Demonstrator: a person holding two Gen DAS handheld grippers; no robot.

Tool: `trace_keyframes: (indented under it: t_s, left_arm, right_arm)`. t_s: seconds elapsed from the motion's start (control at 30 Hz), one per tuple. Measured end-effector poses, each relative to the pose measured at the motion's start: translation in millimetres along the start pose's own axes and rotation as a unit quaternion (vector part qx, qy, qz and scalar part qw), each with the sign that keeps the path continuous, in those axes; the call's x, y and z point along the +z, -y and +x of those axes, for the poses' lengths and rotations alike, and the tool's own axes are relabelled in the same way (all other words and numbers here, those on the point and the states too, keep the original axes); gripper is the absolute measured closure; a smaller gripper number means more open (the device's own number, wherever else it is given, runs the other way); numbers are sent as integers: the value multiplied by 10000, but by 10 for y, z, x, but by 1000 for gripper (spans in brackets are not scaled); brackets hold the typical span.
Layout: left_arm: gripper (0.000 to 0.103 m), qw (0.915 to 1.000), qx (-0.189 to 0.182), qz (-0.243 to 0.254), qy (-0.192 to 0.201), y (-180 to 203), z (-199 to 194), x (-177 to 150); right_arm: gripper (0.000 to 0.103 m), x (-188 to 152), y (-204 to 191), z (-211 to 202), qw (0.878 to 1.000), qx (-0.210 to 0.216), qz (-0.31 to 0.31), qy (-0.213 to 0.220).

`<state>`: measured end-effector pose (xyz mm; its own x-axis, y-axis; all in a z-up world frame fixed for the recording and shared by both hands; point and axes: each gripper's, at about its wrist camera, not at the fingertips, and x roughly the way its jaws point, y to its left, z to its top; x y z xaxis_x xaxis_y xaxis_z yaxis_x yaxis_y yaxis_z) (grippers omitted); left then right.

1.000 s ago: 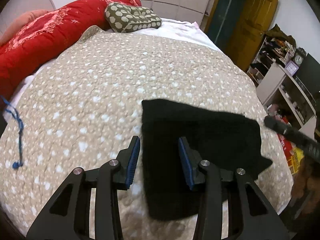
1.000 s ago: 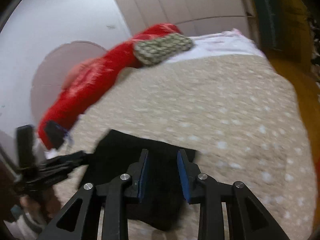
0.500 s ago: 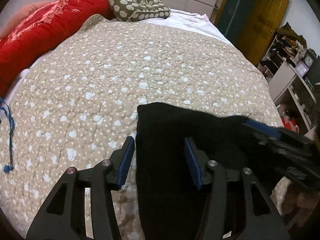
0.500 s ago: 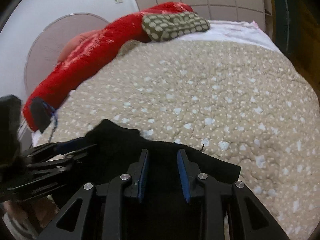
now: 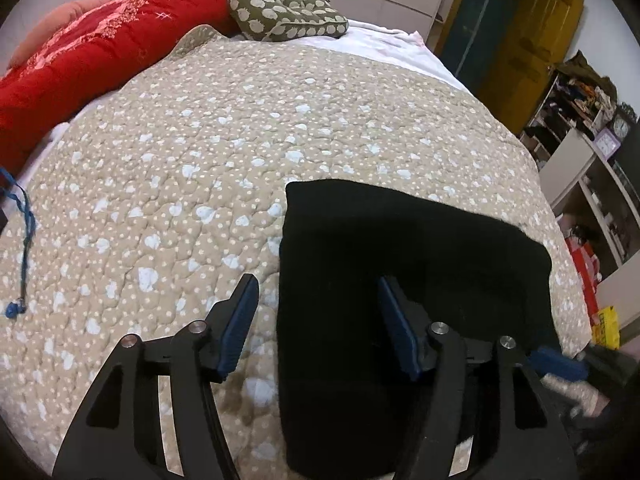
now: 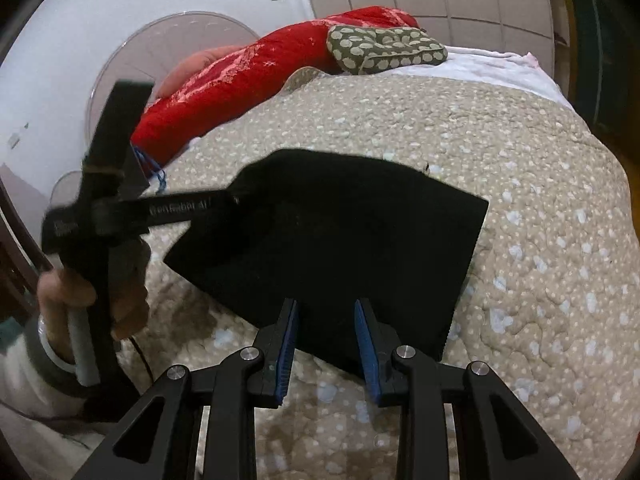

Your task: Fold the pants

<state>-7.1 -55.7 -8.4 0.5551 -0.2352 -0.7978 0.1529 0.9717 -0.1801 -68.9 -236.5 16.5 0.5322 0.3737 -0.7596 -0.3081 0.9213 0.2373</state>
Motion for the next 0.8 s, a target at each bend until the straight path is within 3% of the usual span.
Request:
trace_keyframes:
  t_s: [0.33,0.8]
  left_arm:
    - [41,9995,282,144,90,53,-174,-77]
    - [41,9994,298,142,53,84,-136,-95]
  right_arm:
    - [75,138,243,-139,9977,-350,538,239]
    - [73,155,301,59,9972,-527,525,76]
